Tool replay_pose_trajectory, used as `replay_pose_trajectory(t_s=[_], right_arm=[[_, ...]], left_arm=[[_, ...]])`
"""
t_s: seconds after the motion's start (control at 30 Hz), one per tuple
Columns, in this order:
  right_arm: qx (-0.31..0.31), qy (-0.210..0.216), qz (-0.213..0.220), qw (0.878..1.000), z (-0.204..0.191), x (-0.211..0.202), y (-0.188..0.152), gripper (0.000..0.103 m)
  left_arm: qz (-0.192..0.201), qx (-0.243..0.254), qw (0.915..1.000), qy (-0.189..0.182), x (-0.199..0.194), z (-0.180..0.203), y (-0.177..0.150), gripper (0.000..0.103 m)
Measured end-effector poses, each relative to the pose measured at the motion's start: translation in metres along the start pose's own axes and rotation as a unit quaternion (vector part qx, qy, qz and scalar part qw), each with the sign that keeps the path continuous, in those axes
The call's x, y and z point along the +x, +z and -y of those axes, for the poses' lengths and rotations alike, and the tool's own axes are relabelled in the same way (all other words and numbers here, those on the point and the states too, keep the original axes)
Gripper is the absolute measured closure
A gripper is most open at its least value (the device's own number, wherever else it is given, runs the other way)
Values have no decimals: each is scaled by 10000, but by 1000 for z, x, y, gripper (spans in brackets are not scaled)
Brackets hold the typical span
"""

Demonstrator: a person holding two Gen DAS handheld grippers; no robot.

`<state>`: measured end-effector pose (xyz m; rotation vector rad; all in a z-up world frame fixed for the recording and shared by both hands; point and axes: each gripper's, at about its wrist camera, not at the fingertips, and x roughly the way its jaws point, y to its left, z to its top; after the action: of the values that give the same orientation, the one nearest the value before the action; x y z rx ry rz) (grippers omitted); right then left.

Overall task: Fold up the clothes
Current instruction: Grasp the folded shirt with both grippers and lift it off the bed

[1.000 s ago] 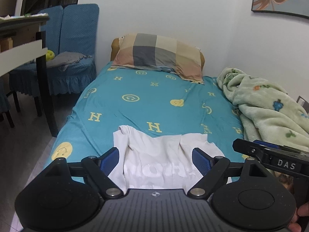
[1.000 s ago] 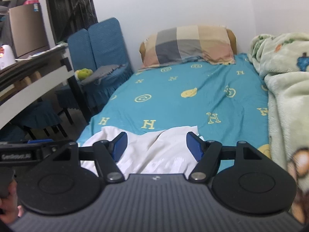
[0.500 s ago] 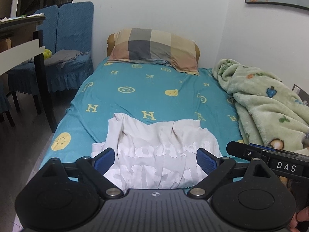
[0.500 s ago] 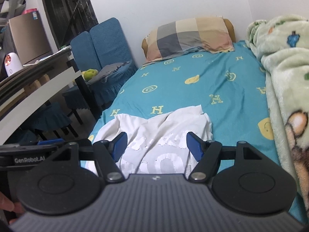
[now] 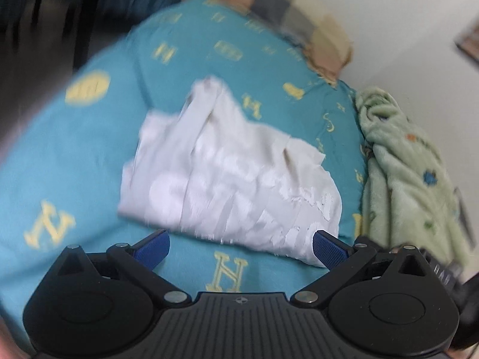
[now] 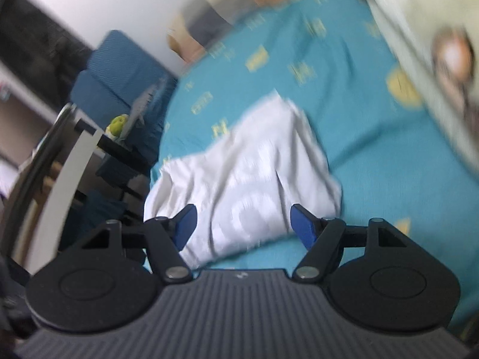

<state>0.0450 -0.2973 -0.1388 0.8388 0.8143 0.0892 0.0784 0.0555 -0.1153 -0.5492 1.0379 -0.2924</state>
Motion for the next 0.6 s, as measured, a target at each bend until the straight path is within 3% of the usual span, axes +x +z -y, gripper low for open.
replay_pose_trajectory(t_s=[0.03,0.1,0.2,0.3,0.4,0.6], right_arm=[[319,55,-150,9994,7,4,-2,19],[983,181,-435,9940,22,13,-5,20],[1944,415,-750,9772,42,34,-12,19],[2747,653,-903,9551,57,56,-19,19],[3001,802,-766,9474,58,72,-18,19],[2786,811,-453,9559,50,87,-4,19]], left_arm=[[-169,-429,9989,-123,6,-14,0,0],[-395,-1299,9899,-417,18,-41,-2,0],[-533,-2457,9625,-1016,37,-74,-3,1],[-518,-3114,9399,-1304,57,-93,1,2],[-371,-3255,9334,-1465,66,-99,9,3],[-91,-3478,9216,-1723,81,-109,26,8]])
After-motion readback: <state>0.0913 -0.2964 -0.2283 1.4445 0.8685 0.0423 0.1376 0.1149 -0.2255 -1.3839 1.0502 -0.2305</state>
